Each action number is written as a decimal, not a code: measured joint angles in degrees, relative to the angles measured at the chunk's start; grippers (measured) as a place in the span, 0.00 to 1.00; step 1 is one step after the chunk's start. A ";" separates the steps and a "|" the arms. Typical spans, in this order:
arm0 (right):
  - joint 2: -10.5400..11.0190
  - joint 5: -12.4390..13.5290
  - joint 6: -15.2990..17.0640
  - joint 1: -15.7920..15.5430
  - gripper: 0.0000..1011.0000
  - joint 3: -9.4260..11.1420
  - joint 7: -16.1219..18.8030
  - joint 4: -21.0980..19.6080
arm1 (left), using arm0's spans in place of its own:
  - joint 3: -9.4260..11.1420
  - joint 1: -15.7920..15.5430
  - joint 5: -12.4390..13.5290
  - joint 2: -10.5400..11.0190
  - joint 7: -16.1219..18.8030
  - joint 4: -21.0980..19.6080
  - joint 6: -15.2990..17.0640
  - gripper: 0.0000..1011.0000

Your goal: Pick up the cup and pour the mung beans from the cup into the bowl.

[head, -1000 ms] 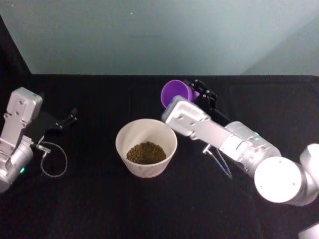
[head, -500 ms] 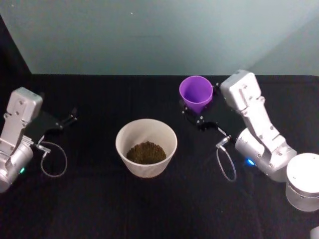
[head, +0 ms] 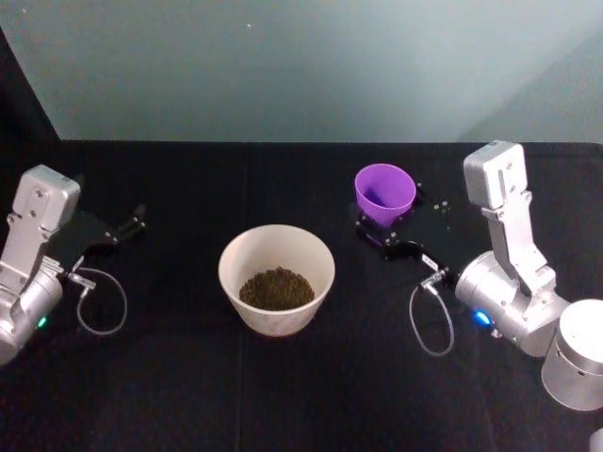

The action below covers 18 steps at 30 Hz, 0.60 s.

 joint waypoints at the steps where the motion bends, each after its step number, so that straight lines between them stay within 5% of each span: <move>1: -0.02 0.48 -0.08 0.04 0.72 0.08 0.16 0.38 | 0.00 0.00 0.00 0.00 0.00 0.00 0.00 0.99; 9: 0.10 4.68 -1.30 0.26 0.72 0.40 1.44 3.48 | 0.00 0.00 0.00 0.00 0.00 0.00 0.00 0.99; 18: 1.12 6.04 -1.85 0.50 0.72 -0.26 1.30 5.58 | 0.00 0.00 0.00 0.00 0.00 0.00 0.00 0.99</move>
